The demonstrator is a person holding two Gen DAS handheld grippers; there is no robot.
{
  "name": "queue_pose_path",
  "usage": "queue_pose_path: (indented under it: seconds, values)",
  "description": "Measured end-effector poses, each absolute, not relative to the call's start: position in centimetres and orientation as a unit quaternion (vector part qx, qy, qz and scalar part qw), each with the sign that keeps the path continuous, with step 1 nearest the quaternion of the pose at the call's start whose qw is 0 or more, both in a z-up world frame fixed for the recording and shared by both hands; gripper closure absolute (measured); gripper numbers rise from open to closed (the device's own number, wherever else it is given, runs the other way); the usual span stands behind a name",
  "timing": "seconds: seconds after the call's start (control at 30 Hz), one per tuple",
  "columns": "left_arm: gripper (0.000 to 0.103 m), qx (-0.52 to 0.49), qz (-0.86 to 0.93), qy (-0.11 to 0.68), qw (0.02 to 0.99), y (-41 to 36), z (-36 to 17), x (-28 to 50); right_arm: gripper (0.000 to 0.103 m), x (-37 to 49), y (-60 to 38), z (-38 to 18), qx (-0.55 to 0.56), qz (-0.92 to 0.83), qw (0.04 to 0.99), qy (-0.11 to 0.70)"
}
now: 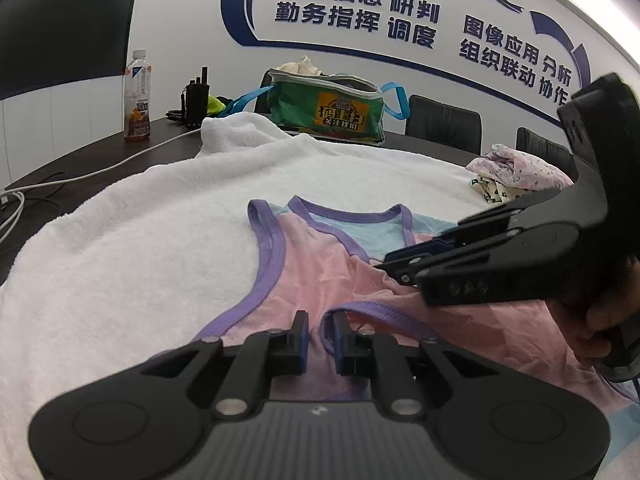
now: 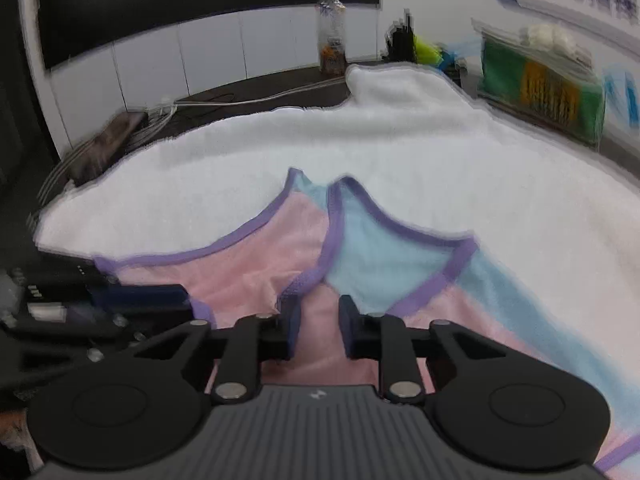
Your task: Fold clothes
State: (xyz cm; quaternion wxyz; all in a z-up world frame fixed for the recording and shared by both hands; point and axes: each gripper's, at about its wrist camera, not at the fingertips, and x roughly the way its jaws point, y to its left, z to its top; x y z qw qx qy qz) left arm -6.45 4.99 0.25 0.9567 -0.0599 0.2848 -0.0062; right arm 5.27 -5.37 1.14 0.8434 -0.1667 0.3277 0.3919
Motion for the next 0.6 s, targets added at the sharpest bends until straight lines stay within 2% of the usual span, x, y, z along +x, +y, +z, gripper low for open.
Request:
queue_pose_path:
  seconds: [0.07,0.17,0.23,0.43,0.6]
  values:
    - [0.092,-0.059,-0.006,0.285,0.957,4.9,0.3,-6.4,0.102,4.0,-4.1,1.2,-0.219,0.383,0.846,0.300]
    - [0.092,-0.059,-0.006,0.285,0.957,4.9,0.2,-6.4,0.102,2.0,-2.3,0.8,-0.321,0.341,0.857,0.216]
    - [0.092,-0.059,-0.006,0.285,0.957,5.0,0.2,-6.4,0.102,1.6,-2.3,1.2,-0.324,0.353,0.856,0.193]
    - [0.092,-0.060,-0.008,0.284,0.957,5.0,0.2,-6.5,0.096,5.9,-6.2,4.2,-0.159,0.353,0.876,0.288]
    - [0.092,-0.060,-0.009,0.284,0.957,5.0,0.3,-6.5,0.096,7.4,-7.0,2.9,-0.075,0.397,0.841,0.359]
